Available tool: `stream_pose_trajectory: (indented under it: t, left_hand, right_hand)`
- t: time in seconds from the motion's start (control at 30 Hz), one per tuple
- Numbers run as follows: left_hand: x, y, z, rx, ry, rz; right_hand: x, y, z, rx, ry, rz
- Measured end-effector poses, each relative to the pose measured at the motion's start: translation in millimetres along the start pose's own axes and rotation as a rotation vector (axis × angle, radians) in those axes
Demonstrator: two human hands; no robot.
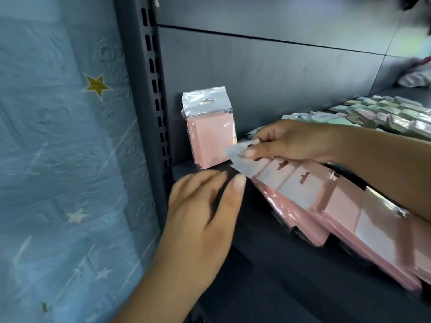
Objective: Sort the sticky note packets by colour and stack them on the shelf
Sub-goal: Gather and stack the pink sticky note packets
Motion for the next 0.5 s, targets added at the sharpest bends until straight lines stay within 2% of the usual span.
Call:
stream_pose_trajectory:
  t: [0.1, 0.2, 0.27, 0.5]
  left_hand:
    - [18, -22, 9, -0.218, 0.143, -0.162]
    - [21, -33, 23, -0.336, 0.531, -0.406]
    - [22, -34, 28, -0.295, 0.573, -0.429]
    - [18, -34, 24, -0.003, 0.767, -0.398]
  right_hand:
    - [-4, 0, -2, 0.11, -0.064, -0.088]
    - [-3, -3, -9, 0.251, -0.181, -0.126]
    - [-3, -4, -10, 0.234, -0.239, -0.111]
    - [4, 9, -24, -0.097, -0.488, 0.03]
Point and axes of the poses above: each hand's wrist, its own y-axis away from the middle knuckle, its own z-axis out of the palm, x = y × z, the point moved 2 cm from there along -y, towards the middle knuckle, and after that the axes turned 6 degrees about y, right-handed, at the moved point
